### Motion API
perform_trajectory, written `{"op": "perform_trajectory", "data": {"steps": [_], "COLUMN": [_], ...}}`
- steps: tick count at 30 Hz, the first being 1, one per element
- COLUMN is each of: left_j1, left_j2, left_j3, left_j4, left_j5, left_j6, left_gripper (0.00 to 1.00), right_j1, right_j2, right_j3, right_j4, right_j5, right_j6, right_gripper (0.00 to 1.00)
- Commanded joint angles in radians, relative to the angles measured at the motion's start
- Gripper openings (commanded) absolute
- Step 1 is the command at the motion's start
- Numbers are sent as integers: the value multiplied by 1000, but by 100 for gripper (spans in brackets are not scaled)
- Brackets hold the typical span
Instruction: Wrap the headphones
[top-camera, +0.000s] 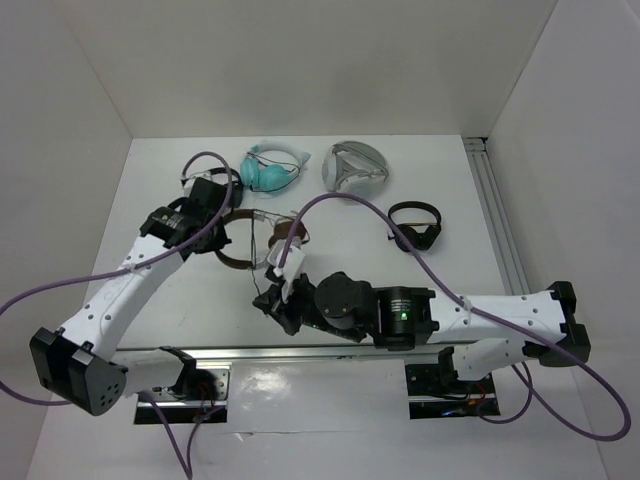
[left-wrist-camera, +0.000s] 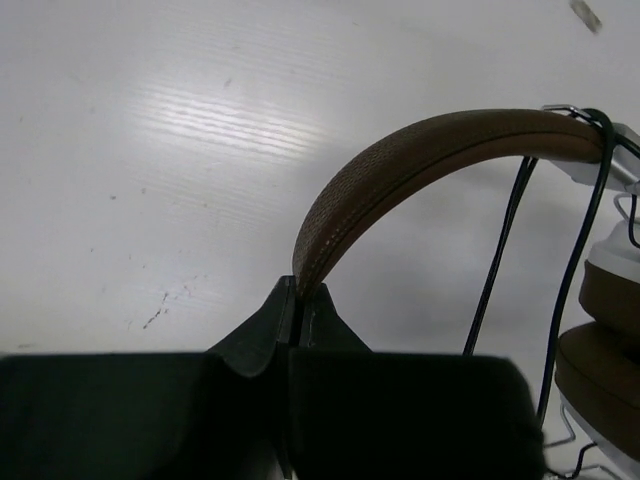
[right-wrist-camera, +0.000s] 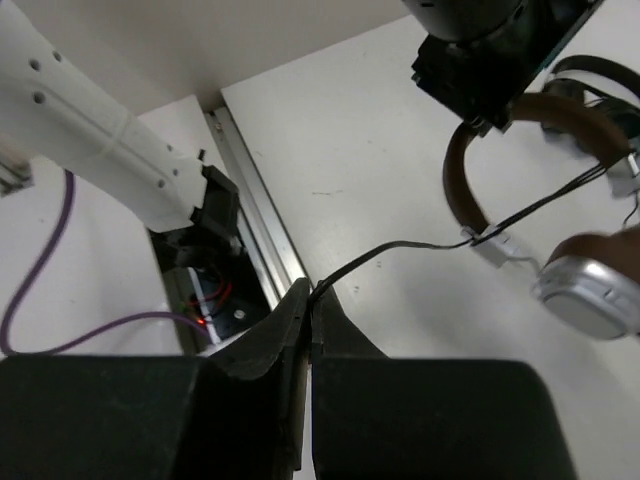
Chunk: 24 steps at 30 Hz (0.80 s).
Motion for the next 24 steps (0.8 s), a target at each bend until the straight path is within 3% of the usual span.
{"op": "perform_trajectory", "data": {"steps": [1, 4, 6, 9, 14, 24], "left_j1": [-92, -151, -228, -320, -447, -650], "left_j2": [-12, -2, 8, 17, 17, -124], "left_j3": [-3, -12, -21, -31, -69, -164], "left_j4": [114, 135, 135, 103, 92, 47], "left_j5": [39, 169, 170, 159, 171, 174], "left_j6": [143, 262, 286, 286, 286, 239], "left_gripper": [0, 0, 0, 0, 0, 0], "right_j1": [11, 11, 11, 11, -60, -126], "right_j2": [-4, -4, -13, -34, -93, -159], "right_j3": [63, 40, 27, -16, -55, -108], "right_j4": [-178, -240, -258, -280, -254, -234], "right_j5": [94, 79, 88, 186, 212, 455], "right_j6": [-115, -194, -230, -239, -250, -260], "right_gripper": [0, 0, 0, 0, 0, 0]}}
